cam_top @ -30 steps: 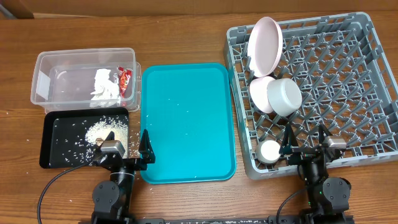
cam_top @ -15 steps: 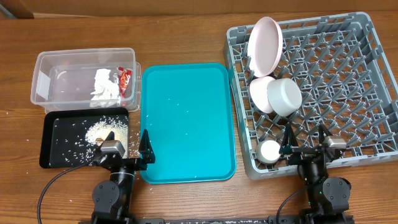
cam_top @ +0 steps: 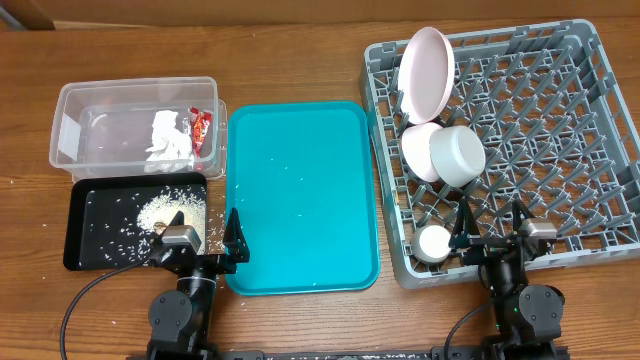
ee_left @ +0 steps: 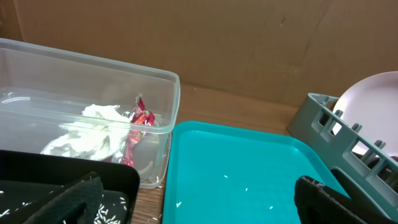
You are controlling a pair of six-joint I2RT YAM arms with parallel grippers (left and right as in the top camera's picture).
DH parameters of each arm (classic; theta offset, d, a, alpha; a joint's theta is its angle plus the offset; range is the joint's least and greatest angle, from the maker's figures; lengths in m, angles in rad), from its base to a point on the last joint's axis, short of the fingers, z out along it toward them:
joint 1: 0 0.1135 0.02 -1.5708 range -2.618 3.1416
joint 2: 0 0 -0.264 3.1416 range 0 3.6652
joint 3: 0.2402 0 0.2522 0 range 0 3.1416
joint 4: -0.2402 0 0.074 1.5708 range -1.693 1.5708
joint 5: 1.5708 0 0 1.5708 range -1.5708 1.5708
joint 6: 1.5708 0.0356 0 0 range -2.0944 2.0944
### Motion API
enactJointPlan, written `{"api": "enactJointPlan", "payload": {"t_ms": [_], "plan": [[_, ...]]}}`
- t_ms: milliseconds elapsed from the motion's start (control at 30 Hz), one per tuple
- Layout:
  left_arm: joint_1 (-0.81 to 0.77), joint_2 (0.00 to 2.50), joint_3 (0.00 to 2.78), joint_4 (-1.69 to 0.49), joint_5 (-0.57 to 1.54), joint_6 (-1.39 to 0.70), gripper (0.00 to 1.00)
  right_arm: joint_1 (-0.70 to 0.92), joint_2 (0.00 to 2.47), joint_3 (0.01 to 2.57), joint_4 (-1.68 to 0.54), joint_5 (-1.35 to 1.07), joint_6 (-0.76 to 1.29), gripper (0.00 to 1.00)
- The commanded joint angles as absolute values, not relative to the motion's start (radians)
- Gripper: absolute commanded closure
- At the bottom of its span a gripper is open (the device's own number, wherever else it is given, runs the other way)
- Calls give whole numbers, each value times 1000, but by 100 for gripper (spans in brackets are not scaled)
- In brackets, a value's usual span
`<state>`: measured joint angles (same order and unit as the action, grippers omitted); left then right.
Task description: Sort waste into correct bins and load items into the dishwasher
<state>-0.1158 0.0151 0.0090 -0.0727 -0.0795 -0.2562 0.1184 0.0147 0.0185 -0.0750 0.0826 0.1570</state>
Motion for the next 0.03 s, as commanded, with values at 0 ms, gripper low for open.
{"api": "enactJointPlan", "payload": {"t_ms": [0], "plan": [[-110,6,5,-70,-85,-266,0,117,3,8,-73,84,156,0]]}}
